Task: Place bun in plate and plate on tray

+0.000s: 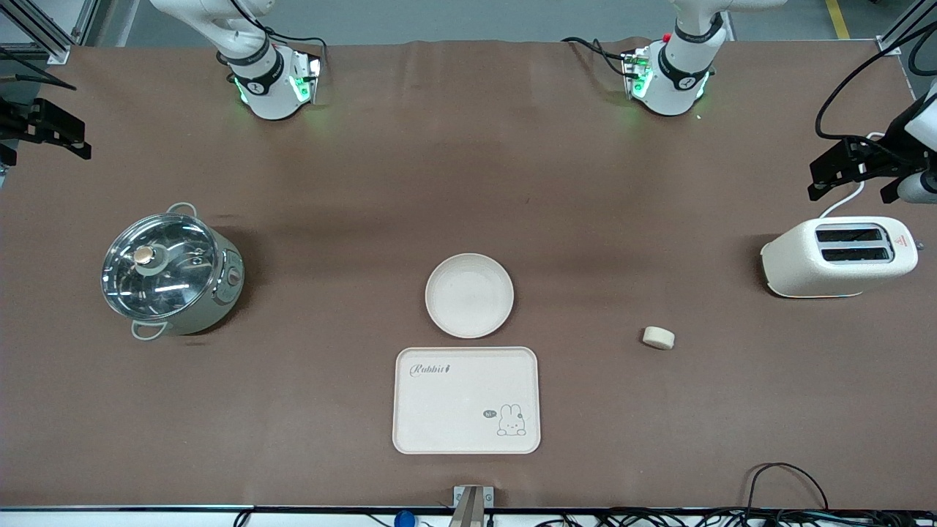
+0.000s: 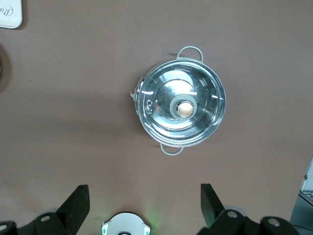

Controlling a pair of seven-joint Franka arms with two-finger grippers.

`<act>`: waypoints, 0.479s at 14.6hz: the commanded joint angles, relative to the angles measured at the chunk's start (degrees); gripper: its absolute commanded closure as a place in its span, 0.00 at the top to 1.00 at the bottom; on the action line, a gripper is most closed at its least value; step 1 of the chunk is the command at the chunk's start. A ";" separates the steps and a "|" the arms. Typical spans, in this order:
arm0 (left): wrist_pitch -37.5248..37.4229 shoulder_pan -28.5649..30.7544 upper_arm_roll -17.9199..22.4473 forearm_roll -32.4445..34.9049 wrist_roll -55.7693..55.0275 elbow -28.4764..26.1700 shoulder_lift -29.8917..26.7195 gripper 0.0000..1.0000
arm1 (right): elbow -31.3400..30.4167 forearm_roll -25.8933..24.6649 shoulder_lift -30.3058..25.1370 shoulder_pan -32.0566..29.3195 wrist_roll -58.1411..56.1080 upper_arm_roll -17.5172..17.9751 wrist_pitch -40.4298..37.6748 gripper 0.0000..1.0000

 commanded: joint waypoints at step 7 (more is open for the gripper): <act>-1.11 -1.22 -0.31 0.41 0.48 1.65 5.70 1.00 | -2.07 5.17 -2.65 -1.54 2.08 0.51 2.09 1.00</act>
